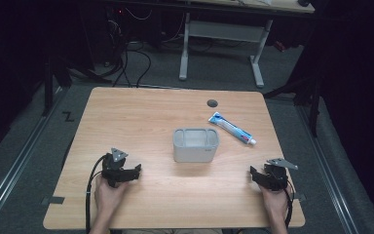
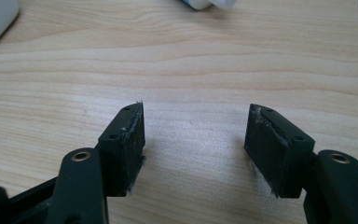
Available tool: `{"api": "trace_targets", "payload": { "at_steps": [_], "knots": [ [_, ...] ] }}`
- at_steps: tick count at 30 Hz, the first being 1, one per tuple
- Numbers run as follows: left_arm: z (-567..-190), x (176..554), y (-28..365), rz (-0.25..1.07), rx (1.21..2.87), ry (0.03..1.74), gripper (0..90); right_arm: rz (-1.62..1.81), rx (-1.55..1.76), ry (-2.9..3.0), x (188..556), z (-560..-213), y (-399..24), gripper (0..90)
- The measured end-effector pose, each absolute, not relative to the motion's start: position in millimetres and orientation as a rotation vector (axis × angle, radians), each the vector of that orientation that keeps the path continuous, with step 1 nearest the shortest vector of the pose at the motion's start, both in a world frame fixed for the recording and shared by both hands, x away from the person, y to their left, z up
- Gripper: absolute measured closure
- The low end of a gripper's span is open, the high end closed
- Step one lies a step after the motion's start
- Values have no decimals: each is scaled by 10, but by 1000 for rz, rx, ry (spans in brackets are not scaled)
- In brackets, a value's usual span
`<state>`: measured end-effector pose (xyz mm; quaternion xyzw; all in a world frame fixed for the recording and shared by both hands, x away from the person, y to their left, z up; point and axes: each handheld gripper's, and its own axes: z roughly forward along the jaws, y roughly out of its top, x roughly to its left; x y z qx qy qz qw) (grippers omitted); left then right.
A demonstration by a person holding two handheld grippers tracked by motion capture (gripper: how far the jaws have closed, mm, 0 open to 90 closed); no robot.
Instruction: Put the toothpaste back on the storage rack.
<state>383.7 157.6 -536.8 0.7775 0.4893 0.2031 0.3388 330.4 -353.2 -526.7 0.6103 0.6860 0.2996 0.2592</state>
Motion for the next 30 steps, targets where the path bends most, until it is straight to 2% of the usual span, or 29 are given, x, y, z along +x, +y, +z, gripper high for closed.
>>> {"api": "trace_targets", "payload": {
  "at_steps": [16, 30],
  "knots": [
    [-5368, 3836, 1576, 531, 2024, 1276, 157, 883, 1553, 1866, 3296, -5066, -3439, 406],
    [-5368, 3833, 1576, 532, 2022, 1279, 162, 942, 1482, 1957, 3544, -4837, -3362, 495]
  ]
}}
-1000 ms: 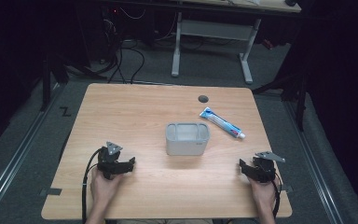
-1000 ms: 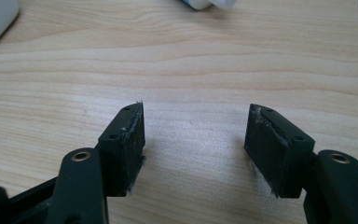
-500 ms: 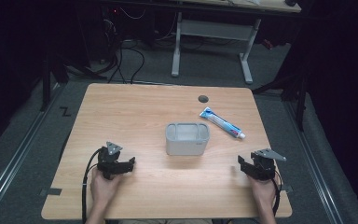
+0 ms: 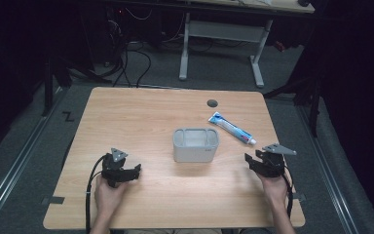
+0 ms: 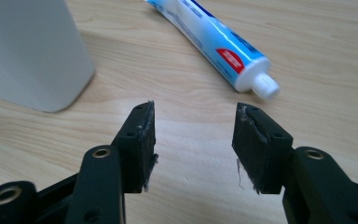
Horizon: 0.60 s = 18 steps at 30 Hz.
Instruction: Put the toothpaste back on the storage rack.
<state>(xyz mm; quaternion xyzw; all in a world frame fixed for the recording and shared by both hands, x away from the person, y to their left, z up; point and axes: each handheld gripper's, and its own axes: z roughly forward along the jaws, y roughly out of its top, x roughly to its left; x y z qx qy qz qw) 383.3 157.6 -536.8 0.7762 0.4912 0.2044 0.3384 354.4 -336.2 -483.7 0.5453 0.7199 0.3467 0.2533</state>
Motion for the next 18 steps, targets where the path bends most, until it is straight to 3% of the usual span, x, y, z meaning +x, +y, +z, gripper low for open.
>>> {"api": "trace_targets", "payload": {
  "at_steps": [10, 18],
  "knots": [
    [-5368, 3829, 1575, 535, 2019, 1285, 164, 918, 1446, 1988, 3826, -4673, -3247, 502],
    [-5369, 3828, 1576, 539, 2016, 1287, 164, 912, 1456, 2102, 4081, -4647, -3207, 445]
  ]
}}
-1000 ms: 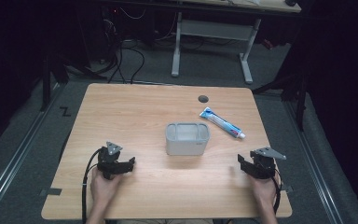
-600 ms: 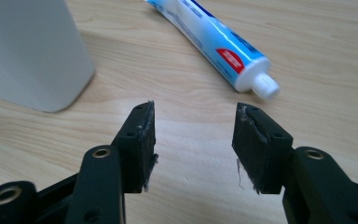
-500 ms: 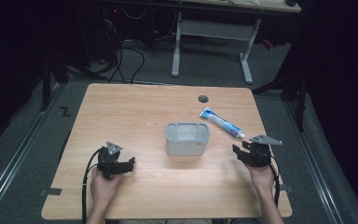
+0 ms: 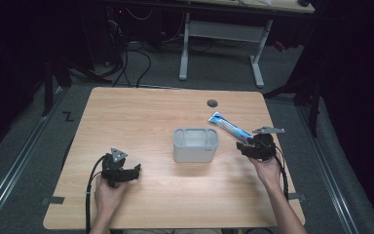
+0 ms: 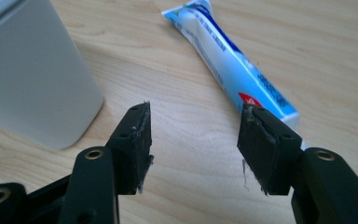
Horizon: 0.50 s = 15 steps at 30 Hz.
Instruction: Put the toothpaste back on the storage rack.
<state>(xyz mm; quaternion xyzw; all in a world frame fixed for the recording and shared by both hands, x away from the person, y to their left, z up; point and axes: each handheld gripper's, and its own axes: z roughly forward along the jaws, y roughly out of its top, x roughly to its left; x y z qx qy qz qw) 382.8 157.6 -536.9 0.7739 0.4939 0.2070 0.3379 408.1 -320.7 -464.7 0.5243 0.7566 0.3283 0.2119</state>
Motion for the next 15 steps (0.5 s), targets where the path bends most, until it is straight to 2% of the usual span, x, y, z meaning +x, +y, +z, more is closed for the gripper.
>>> {"api": "trace_targets", "payload": {
  "at_steps": [4, 15],
  "knots": [
    [-5368, 3827, 1577, 543, 2013, 1290, 169, 894, 1401, 2110, 4135, -4564, -3166, 469],
    [-5369, 3827, 1577, 543, 2010, 1291, 175, 864, 1350, 2143, 4375, -4440, -3091, 459]
  ]
}}
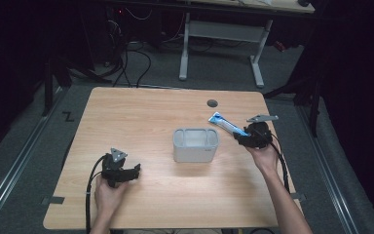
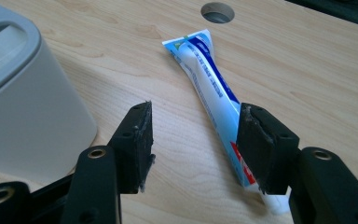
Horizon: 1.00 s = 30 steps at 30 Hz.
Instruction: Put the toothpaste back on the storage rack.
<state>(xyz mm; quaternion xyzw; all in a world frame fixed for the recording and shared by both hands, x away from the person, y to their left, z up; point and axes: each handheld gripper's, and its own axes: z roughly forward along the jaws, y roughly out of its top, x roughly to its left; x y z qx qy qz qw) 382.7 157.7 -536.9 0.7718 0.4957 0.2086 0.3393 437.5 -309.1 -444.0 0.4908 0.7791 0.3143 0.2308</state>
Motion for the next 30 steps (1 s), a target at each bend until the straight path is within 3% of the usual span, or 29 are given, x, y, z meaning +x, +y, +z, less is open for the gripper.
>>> {"api": "trace_targets", "payload": {
  "at_steps": [14, 30],
  "knots": [
    [-5366, 3818, 1573, 538, 2021, 1258, 215, 806, 1290, 2185, 4726, -4259, -2971, 470],
    [-5365, 3818, 1566, 535, 2027, 1243, 230, 625, 1250, 2252, 5081, -4482, -2852, 478]
  ]
}}
